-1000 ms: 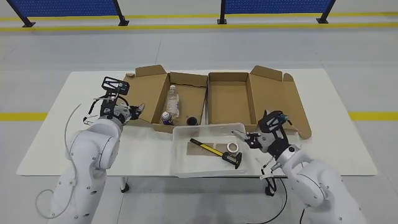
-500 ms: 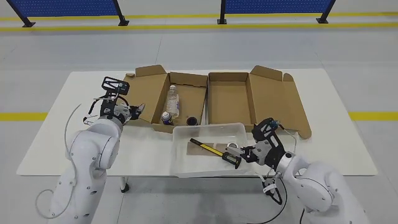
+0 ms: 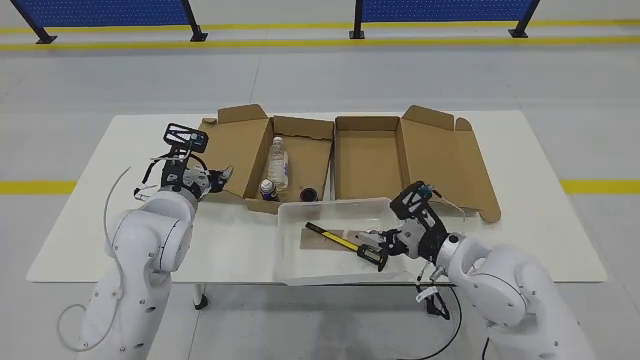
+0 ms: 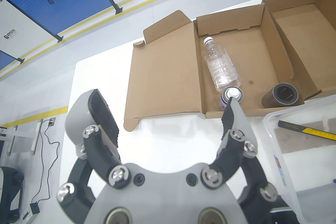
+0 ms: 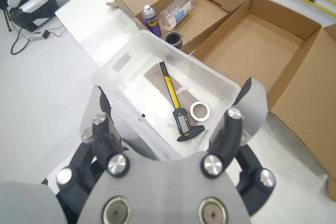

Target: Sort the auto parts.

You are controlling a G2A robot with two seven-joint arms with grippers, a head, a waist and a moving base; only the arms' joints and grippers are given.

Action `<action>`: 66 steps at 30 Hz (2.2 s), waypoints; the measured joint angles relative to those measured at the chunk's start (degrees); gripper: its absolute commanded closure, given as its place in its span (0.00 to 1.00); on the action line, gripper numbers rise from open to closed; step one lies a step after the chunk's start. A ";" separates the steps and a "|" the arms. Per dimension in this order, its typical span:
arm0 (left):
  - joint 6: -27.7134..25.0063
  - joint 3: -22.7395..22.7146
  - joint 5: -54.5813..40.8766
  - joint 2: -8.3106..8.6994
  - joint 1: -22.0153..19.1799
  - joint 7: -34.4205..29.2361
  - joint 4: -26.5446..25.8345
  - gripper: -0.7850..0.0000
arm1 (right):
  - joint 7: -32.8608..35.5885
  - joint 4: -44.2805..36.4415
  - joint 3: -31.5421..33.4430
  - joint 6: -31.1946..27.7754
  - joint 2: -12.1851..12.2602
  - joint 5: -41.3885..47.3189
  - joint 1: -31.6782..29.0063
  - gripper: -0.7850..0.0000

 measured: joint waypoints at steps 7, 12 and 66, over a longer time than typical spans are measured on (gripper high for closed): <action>0.00 0.00 0.00 0.00 0.00 0.00 0.00 0.00 | 23.37 5.12 -8.96 7.28 -0.98 3.68 13.36 0.00; 0.00 0.00 0.00 0.00 0.00 0.00 0.00 0.00 | 28.48 10.41 -11.49 7.85 -1.32 6.04 18.43 0.00; 0.00 0.00 0.00 0.00 0.00 0.00 0.00 0.00 | 30.35 34.51 -34.31 0.46 -5.63 3.02 33.64 0.31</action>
